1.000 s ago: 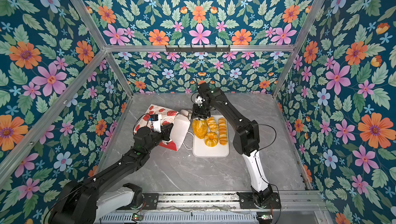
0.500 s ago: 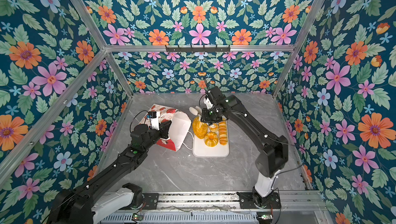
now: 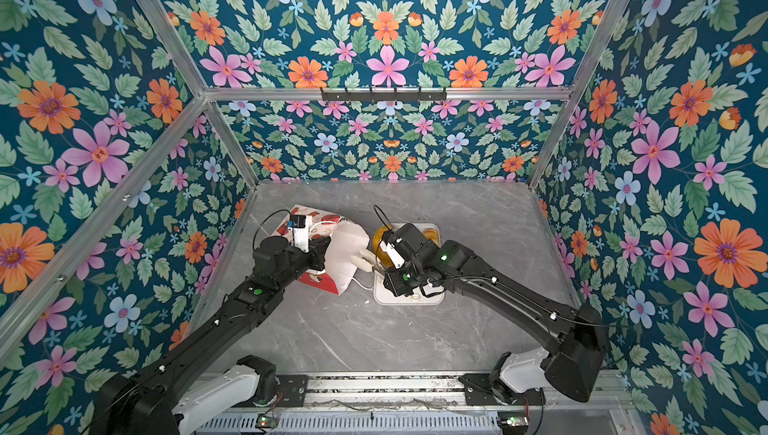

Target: Take the fake bread out of the paper bag

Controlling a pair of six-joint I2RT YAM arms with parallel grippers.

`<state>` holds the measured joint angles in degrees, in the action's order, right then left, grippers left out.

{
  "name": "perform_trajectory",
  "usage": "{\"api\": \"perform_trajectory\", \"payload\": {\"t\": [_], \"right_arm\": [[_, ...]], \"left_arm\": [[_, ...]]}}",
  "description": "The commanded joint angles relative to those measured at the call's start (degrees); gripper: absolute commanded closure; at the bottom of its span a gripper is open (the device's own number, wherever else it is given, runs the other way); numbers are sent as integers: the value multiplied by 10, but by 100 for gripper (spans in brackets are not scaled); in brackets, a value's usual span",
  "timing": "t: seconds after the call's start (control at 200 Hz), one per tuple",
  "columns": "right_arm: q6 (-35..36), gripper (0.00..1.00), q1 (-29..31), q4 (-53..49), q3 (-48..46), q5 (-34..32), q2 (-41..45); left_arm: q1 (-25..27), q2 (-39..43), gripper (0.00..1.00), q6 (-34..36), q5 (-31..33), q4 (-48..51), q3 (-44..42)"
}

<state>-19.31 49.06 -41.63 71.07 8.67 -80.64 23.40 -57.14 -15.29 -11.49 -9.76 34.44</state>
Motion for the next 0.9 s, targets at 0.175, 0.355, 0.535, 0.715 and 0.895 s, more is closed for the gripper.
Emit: {"api": "perform_trajectory", "payload": {"t": [0.175,0.355,0.535,0.715,0.895], "right_arm": [[12,68,2,188,21,54,-100],[0,68,1,247,58,104,-184],[5,68,1,266,96,137,-238],[-1,68,1,283,128,174,-283],[-9,66,0,287,136,198,-316]], "left_arm": [[1,23,100,29,-13,85,20],[1,35,100,42,12,135,26],[1,14,100,59,37,179,54],[1,13,100,74,39,183,45],[1,30,100,63,36,177,40]]}}
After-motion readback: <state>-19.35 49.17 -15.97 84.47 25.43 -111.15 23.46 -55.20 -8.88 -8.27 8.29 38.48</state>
